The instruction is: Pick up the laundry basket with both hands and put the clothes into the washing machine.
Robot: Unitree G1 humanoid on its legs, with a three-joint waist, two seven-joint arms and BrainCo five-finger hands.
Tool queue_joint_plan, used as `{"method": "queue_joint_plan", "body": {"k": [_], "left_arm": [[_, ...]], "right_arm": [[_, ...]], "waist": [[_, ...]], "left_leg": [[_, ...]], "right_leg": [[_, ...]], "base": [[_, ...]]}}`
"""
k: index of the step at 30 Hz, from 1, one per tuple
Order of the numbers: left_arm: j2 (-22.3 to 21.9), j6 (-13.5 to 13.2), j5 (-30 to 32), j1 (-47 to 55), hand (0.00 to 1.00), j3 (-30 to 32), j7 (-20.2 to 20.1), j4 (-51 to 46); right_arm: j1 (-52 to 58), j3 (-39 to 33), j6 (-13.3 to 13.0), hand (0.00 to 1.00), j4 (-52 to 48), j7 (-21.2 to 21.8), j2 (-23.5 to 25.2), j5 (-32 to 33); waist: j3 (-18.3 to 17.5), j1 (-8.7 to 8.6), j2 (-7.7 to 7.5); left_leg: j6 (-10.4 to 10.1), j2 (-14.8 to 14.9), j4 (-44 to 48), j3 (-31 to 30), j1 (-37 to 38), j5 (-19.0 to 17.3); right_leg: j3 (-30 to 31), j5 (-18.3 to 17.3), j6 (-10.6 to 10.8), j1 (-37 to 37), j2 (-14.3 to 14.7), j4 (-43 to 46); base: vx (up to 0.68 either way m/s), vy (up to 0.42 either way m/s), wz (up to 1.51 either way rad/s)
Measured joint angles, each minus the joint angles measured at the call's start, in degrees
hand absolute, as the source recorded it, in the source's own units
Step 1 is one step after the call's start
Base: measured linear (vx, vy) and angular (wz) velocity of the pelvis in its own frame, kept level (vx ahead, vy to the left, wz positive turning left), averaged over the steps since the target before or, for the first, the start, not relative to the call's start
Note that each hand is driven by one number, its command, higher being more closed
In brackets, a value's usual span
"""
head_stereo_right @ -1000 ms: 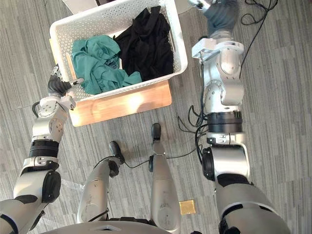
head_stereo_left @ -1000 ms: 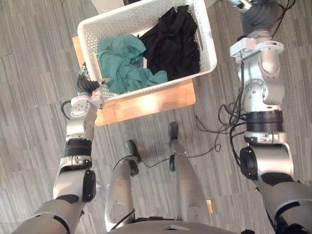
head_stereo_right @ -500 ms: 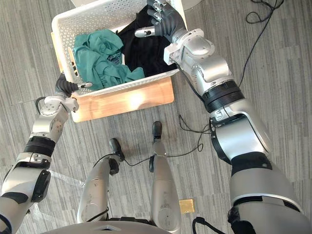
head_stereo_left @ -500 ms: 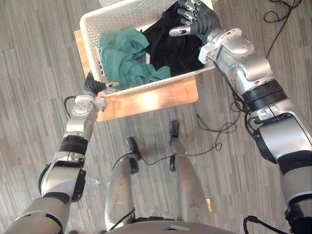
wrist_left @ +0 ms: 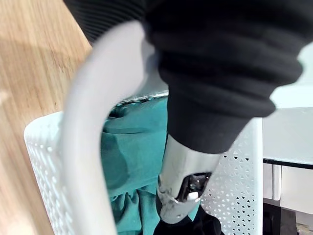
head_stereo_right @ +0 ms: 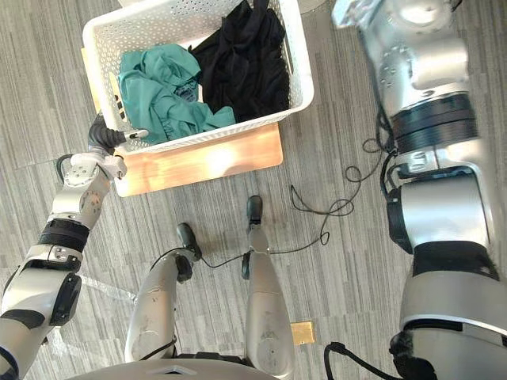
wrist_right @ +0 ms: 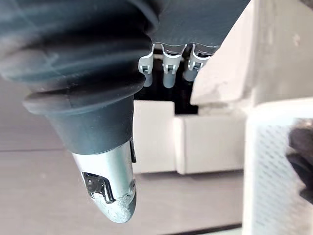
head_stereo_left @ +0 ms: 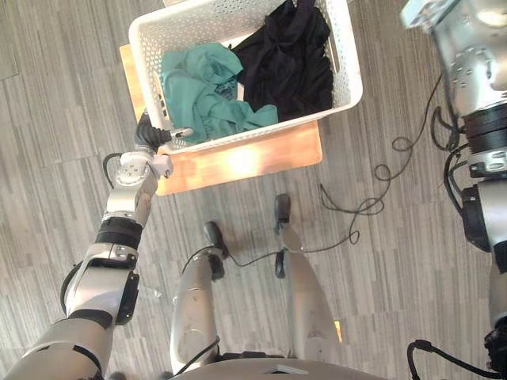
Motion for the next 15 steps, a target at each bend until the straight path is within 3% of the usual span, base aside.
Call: {"method": "queue_joint_plan", "body": {"k": [3, 7, 15], "left_arm": [[0.0, 0.1, 0.0, 0.2, 0.00, 1.1, 0.1, 0.0], [-0.3, 0.1, 0.1, 0.1, 0.00, 1.7, 0.3, -0.2], [-2.6, 0.0, 1.3, 0.1, 0.00, 3.5, 1.1, -2.1]], "right_arm": [[0.3, -1.5, -0.2, 0.00, -0.4, -0.4, -0.3, -1.0], [3.6, -3.7, 0.4, 0.00, 0.3, -0.3, -0.1, -10.1], [5.3, -5.1, 4.4, 0.00, 16.5, 2.9, 7.1, -22.9]], "waist": [[0.0, -0.04, 0.00], [0.0, 0.08, -0.01], [0.0, 0.55, -0.01]], "left_leg": [[0.1, 0.8, 1.7, 0.5, -0.5, -0.9], [0.1, 1.1, 2.3, 0.5, -1.1, -1.0], [0.2, 1.1, 2.3, 0.0, -1.9, -1.0]], "right_leg": [[0.6, 0.4, -0.1, 0.0, 0.5, -0.3], [0.6, 0.7, -0.1, 0.0, 0.7, -1.2], [-0.3, 1.2, -0.1, -0.3, 0.6, -1.6]], "base": [[0.00, -0.053, -0.13], [0.00, -0.060, -0.02], [0.02, -0.054, 0.03]]}}
